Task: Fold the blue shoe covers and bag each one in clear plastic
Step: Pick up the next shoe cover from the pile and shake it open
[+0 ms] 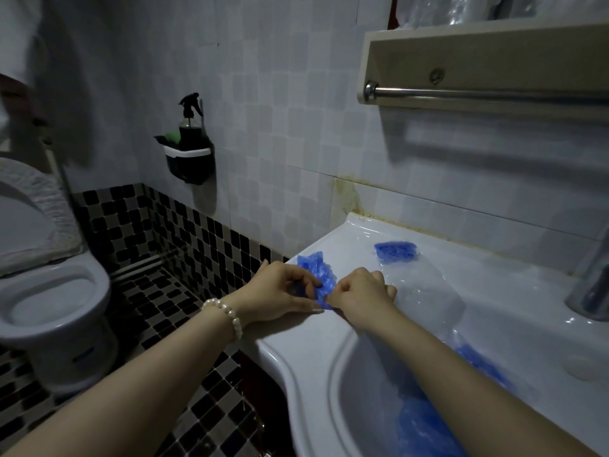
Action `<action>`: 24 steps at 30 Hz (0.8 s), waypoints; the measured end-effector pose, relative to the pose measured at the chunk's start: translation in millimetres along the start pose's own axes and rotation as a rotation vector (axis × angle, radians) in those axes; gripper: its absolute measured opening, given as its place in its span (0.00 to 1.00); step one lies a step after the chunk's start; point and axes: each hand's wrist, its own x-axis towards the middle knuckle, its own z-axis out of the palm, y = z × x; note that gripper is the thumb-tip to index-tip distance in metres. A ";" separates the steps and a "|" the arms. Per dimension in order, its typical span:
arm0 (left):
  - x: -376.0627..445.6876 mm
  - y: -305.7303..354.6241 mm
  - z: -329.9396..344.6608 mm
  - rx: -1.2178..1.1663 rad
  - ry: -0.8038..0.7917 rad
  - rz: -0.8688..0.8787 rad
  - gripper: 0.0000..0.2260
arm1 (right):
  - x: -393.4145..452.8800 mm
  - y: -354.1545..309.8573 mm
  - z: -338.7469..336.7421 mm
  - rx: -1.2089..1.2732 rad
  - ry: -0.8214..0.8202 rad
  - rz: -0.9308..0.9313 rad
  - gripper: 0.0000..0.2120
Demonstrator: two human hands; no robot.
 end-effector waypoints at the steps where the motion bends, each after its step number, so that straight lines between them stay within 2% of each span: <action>1: 0.1 -0.3 0.2 0.020 0.006 -0.001 0.17 | -0.8 1.0 -1.3 0.024 0.004 0.001 0.12; 4: -0.2 1.6 -0.8 0.060 -0.008 0.006 0.14 | -4.7 7.8 0.7 0.156 0.109 -0.072 0.05; 6: -0.6 2.5 -1.4 0.047 -0.004 0.006 0.13 | -8.4 16.0 5.3 0.292 0.220 -0.244 0.07; 8: 0.1 1.7 -1.0 0.022 0.007 -0.005 0.12 | -10.2 24.3 7.4 0.285 0.252 -0.409 0.08; 9: 0.3 2.0 -0.6 0.018 0.008 -0.009 0.11 | -10.3 26.2 7.2 0.266 0.245 -0.431 0.08; 12: 0.0 3.9 0.3 0.023 0.013 -0.025 0.10 | -8.6 19.5 2.7 0.164 0.190 -0.354 0.06; 15: 0.6 0.5 1.3 -0.001 0.029 -0.017 0.11 | -4.9 7.4 -0.7 0.052 0.062 -0.247 0.04; 17: -0.4 1.4 1.4 -0.030 0.024 -0.011 0.10 | -2.6 0.9 -7.6 0.047 -0.040 -0.131 0.08; 19: -2.2 5.8 1.9 -0.048 0.017 -0.004 0.06 | 0.4 -2.9 -11.3 0.016 -0.088 -0.064 0.08; 22: -3.4 8.8 2.3 -0.131 0.044 -0.001 0.07 | -1.4 -3.3 -4.8 0.018 -0.024 -0.088 0.05; 24: -2.8 8.4 2.3 -0.131 0.053 0.001 0.08 | -6.8 5.9 1.7 0.217 0.055 -0.185 0.09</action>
